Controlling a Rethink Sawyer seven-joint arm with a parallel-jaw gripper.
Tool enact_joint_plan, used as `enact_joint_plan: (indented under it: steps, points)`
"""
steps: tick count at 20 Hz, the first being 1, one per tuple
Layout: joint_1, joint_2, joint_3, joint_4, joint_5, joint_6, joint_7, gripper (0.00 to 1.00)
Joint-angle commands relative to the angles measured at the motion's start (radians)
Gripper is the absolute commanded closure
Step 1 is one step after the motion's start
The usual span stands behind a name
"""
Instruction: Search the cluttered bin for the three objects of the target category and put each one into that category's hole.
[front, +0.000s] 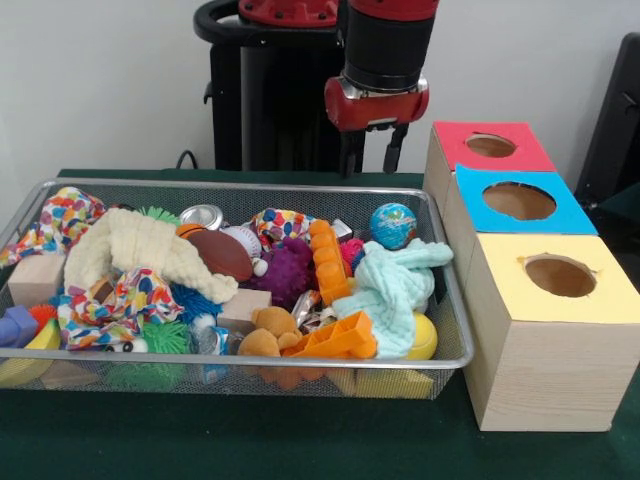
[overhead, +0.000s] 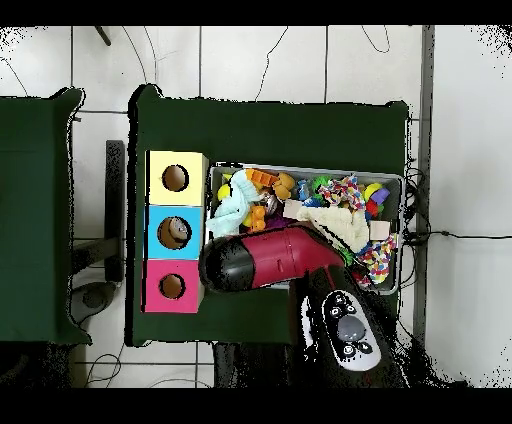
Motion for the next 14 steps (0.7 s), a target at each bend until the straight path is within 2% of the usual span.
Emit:
enact_joint_plan:
  steps: [1,5,10,12,14]
  points:
    - [0.01,-0.048,-0.081,-0.081,-0.067,-0.104,0.154,0.0]
    - [0.036,-0.045,-0.117,-0.102,-0.071,-0.176,0.185,0.0]
    - [0.123,-0.022,-0.263,-0.147,-0.122,-0.303,0.276,0.0]
    - [0.136,-0.003,-0.298,-0.162,-0.105,-0.34,0.275,0.0]
    - [0.116,0.022,-0.286,-0.167,-0.075,-0.341,0.234,0.0]
